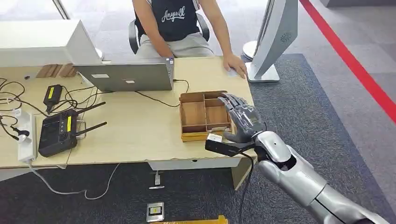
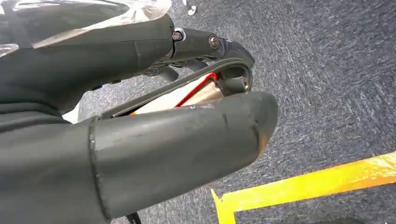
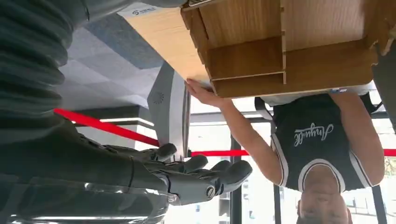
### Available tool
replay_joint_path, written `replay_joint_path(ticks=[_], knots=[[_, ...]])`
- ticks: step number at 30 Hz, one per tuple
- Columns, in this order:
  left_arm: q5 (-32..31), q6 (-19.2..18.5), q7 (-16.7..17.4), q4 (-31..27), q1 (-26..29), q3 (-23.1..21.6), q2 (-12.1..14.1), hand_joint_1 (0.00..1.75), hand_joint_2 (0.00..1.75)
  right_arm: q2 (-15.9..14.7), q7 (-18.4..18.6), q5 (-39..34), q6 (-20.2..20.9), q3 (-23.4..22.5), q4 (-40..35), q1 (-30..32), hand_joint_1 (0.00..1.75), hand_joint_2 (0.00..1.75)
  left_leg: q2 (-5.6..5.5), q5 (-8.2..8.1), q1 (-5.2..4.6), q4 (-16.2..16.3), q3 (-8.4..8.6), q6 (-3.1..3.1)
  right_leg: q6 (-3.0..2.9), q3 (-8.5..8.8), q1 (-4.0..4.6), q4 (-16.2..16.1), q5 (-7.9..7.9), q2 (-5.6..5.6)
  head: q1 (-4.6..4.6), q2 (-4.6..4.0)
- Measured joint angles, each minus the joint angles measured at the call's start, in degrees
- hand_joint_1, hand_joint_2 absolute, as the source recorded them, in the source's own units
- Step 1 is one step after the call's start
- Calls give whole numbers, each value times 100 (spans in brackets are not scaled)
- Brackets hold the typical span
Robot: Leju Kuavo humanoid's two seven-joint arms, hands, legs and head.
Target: Pass the card to the sensor for recognition and then transmit it.
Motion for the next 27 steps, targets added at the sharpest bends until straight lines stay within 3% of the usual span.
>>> replay_joint_path(ticks=[13,21,27], knots=[[-13,-13,-61,2,0,0,0,0,0,-26,18,70,46,7,-26,36,0,175,0,0,0,0,-1,0,0,0,0,0,0,0,0,0],[-63,-37,-52,4,-3,0,0,0,0,55,48,205,671,85,123,-81,0,175,0,0,0,-1,-2,0,0,0,0,1,0,0,2,0],[-66,-35,-48,4,-4,0,0,0,0,120,55,205,745,120,267,-170,0,175,0,1,0,-1,-2,0,0,1,0,1,0,0,0,0]])
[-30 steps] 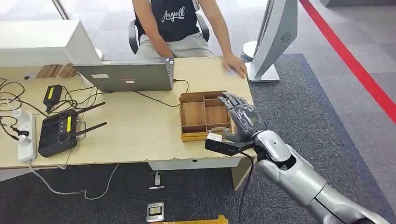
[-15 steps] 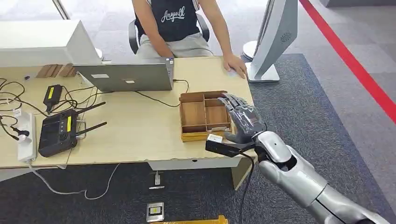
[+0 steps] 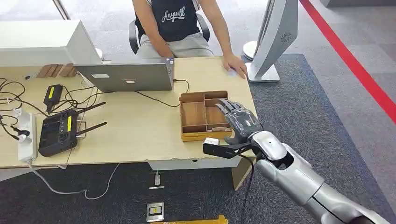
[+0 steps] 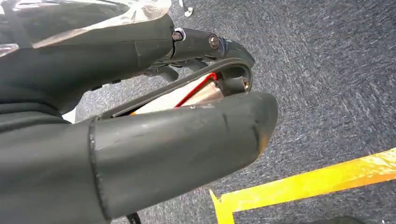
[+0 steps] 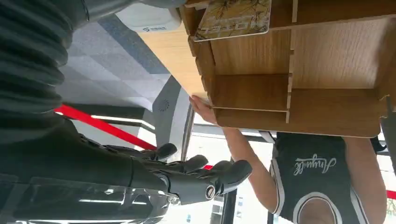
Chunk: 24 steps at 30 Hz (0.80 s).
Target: Pass the card to the sensor for recognition and then transmit it.
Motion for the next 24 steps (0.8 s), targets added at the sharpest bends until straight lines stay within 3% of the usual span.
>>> replay_joint_path(ticks=[9,10,14,24], knots=[[4,2,2,2,1,0,0,0,0,28,-15,-22,115,30,63,-27,0,175,-1,0,0,0,-1,0,0,0,0,0,0,0,2,0],[9,11,35,0,-5,0,0,0,0,146,-116,-159,395,111,290,-159,0,175,-1,0,0,-1,-2,0,0,-2,0,1,0,0,2,0],[-7,87,101,2,-12,0,0,0,0,566,-302,-265,260,378,1150,-454,0,175,0,2,1,0,-3,-1,0,-2,1,2,0,0,0,0],[48,105,120,0,-9,0,0,0,0,804,-411,-343,166,562,1753,-657,0,175,0,2,0,0,-3,-1,0,-2,0,1,0,0,2,0]])
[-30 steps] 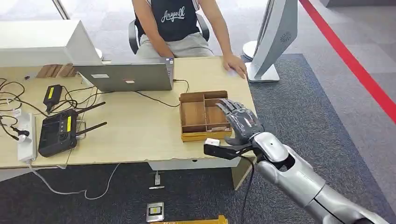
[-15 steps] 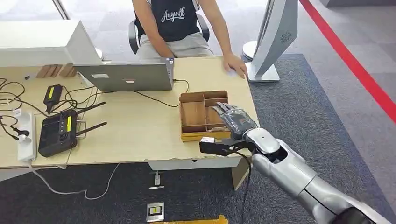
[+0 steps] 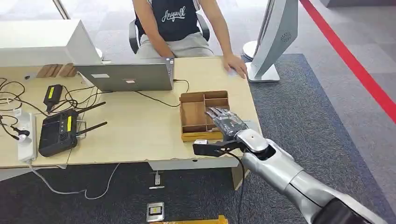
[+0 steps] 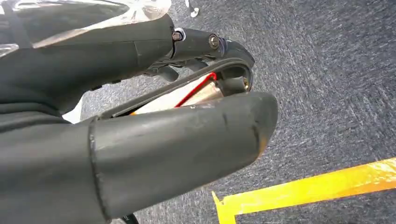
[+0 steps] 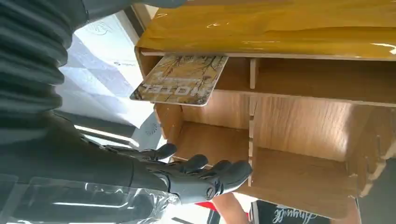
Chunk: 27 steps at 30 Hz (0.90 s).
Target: Pass the card to the sensor for recognition and then transmit it.
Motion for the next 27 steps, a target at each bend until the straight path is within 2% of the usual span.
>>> replay_joint_path(ticks=[15,23,27], knots=[[11,15,9,0,3,0,-2,0,0,306,-135,-87,-188,90,658,-182,0,175,0,0,0,0,1,0,0,0,0,0,0,0,0,0],[22,17,66,0,6,0,-2,0,0,319,-107,-188,-341,79,850,-241,0,175,0,0,0,1,3,0,0,0,0,0,1,0,0,0],[15,50,76,0,7,0,-2,0,0,278,40,-249,-339,74,839,-236,0,175,1,0,0,1,4,0,0,-1,0,0,0,0,-2,0]])
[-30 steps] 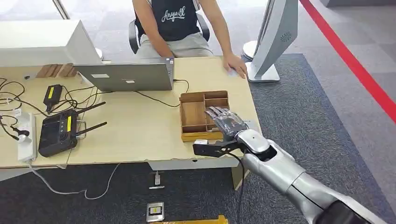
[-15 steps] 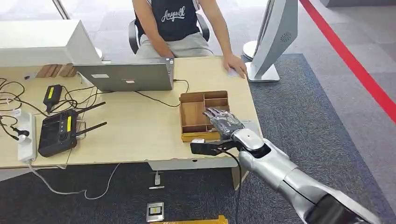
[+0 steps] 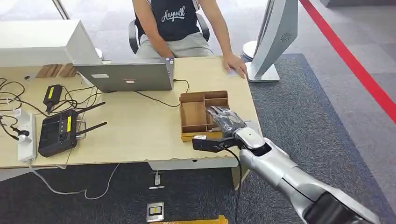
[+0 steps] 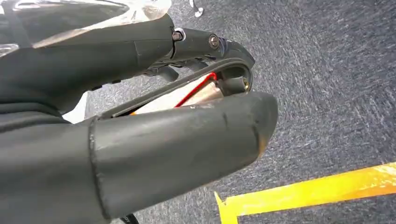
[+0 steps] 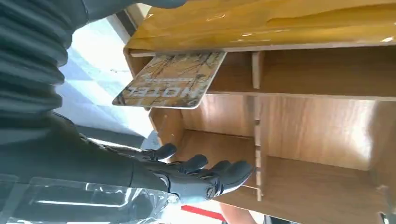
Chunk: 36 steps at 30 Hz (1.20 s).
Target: Pass the card to the sensor for recognition and then transmit it.
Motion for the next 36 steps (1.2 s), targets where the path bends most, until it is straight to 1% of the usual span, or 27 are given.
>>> replay_joint_path(ticks=[3,9,15,20,36], knots=[[-11,0,0,0,2,0,0,0,0,-83,109,-61,-2,-13,-72,8,0,175,0,0,0,0,0,0,0,0,0,0,0,0,0,0],[-11,0,13,0,4,0,0,0,0,-267,190,-76,11,-63,-317,35,0,175,0,0,-1,0,0,0,0,0,-1,-1,0,0,2,0],[-52,0,-18,0,4,0,0,0,0,-435,345,-76,68,-107,-636,132,0,175,0,0,0,0,0,0,0,0,0,0,0,0,0,0],[-76,0,-30,0,3,0,0,0,0,-535,363,-74,122,-140,-870,210,0,175,0,0,0,0,0,0,0,0,0,0,0,0,2,0],[-92,0,-37,0,3,0,0,0,0,-584,369,-59,164,-142,-1049,272,0,175,0,0,0,0,0,0,0,1,0,0,0,0,2,0]])
